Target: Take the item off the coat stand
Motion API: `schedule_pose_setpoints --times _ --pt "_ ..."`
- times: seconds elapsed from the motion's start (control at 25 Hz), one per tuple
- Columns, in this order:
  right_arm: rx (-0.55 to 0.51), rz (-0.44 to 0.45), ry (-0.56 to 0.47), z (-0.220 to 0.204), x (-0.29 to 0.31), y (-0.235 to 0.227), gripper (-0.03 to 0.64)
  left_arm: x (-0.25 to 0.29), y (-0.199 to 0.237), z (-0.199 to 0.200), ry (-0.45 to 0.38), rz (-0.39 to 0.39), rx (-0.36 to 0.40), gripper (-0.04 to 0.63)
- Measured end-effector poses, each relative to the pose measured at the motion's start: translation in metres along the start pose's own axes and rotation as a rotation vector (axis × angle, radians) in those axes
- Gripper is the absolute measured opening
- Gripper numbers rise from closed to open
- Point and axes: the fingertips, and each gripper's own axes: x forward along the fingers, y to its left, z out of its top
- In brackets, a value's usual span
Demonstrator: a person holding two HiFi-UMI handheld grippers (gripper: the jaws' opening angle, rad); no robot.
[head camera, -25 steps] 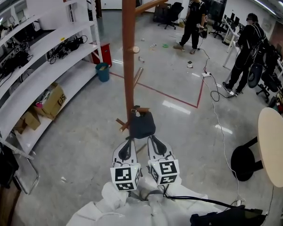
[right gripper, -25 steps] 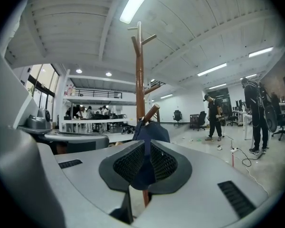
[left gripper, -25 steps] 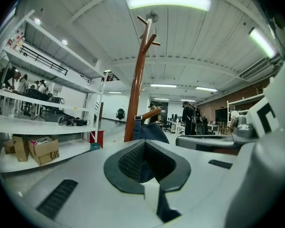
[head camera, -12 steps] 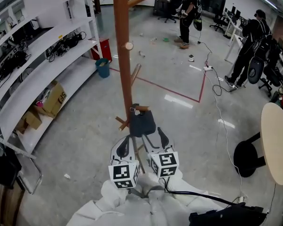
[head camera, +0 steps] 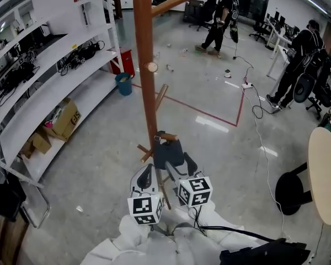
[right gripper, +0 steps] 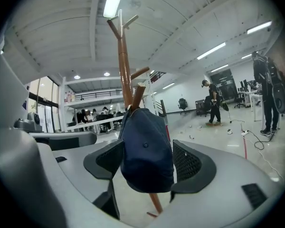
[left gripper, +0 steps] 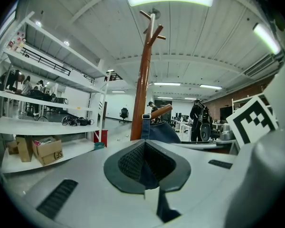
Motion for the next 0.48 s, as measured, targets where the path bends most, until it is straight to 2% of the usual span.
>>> schedule_pose_setpoints --times 0.48 --pt "0.018 0.046 0.021 -0.001 0.015 0.0 0.295 0.006 0.007 -0.001 0.005 0.027 -0.011 -0.014"
